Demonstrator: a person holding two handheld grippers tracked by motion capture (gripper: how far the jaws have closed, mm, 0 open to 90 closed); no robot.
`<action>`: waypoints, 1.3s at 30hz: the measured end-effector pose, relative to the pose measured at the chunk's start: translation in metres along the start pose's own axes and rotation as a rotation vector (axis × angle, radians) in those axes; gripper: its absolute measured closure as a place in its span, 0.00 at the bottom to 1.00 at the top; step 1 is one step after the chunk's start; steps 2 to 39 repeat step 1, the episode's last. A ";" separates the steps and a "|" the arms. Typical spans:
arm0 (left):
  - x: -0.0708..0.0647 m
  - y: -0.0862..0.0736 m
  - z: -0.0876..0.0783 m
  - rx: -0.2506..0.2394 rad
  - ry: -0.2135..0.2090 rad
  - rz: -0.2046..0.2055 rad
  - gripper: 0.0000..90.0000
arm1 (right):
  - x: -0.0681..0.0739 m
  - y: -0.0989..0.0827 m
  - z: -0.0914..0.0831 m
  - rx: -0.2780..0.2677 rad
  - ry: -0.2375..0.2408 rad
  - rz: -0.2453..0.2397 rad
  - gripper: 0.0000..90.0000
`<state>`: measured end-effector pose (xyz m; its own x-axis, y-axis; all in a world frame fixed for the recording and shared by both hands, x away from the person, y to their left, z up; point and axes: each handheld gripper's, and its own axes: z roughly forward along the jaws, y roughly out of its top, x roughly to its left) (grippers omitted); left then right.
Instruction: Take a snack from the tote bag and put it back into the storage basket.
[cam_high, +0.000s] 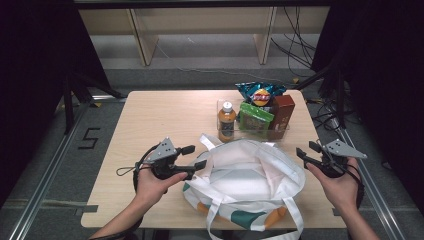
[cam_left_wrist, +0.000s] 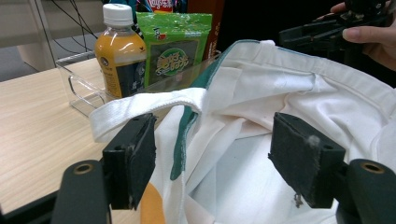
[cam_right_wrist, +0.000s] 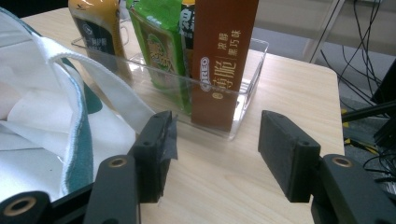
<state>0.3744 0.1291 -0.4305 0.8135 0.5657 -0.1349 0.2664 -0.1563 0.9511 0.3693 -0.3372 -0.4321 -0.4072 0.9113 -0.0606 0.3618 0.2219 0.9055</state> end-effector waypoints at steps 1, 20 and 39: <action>0.000 -0.001 0.000 -0.002 0.000 -0.003 0.34 | 0.001 0.000 0.001 -0.018 0.007 0.016 0.51; 0.000 -0.001 0.000 -0.002 0.000 -0.003 0.34 | 0.001 0.000 0.001 -0.018 0.007 0.016 0.51; 0.000 -0.001 0.000 -0.002 0.000 -0.003 0.34 | 0.001 0.000 0.001 -0.018 0.007 0.016 0.51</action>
